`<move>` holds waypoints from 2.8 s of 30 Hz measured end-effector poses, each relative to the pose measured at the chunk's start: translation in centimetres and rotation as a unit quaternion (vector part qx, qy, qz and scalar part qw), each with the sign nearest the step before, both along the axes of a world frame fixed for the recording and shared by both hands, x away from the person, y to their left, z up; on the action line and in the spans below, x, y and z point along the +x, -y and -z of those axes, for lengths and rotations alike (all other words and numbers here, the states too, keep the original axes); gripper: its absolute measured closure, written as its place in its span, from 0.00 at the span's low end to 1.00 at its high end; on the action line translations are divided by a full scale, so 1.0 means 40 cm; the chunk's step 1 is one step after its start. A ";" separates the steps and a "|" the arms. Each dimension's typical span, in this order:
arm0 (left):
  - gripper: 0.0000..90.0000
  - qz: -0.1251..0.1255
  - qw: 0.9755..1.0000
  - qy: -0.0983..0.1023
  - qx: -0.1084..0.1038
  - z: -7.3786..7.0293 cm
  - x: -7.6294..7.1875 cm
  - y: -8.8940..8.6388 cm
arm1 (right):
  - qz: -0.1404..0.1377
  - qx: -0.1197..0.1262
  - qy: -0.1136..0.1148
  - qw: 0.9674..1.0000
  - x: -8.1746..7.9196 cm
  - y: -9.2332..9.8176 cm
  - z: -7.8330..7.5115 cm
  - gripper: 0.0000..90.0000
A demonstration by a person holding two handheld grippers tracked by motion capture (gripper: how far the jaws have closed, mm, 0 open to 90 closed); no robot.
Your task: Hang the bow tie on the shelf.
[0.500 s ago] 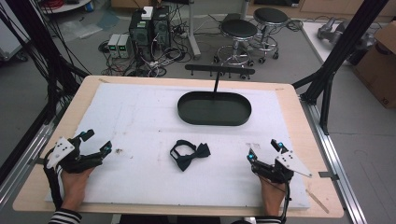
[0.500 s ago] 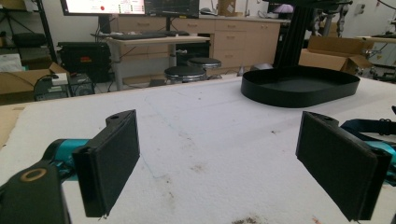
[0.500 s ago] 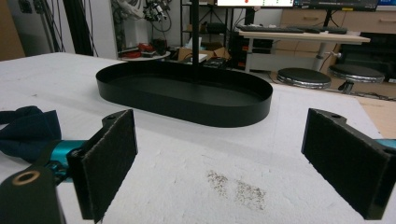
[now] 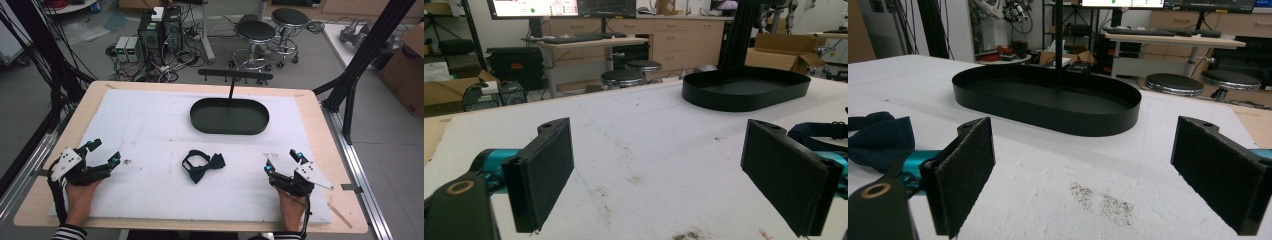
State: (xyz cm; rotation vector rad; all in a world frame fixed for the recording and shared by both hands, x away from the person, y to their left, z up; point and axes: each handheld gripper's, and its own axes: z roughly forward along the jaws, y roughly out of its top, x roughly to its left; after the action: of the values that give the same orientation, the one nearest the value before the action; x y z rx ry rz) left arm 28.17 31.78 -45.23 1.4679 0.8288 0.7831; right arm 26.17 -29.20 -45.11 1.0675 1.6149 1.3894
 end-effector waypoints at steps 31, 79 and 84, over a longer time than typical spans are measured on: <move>0.16 -0.003 1.000 0.012 0.005 0.001 -0.005 0.004 | -0.111 -0.013 -0.050 0.992 0.041 -0.055 -0.098 0.10; 0.16 -0.003 1.000 0.005 -0.003 0.001 -0.003 -0.001 | -0.354 -0.133 -0.245 0.893 0.240 -0.333 -0.101 0.11; 0.16 -0.003 1.000 0.005 -0.004 0.001 -0.002 -0.001 | -0.355 -0.128 -0.266 0.887 0.249 -0.338 -0.085 0.11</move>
State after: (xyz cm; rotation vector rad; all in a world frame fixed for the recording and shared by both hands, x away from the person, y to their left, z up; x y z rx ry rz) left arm 28.08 31.83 -45.27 1.4530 0.8274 0.7898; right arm 36.13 -15.69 -41.72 0.7515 2.7070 1.3039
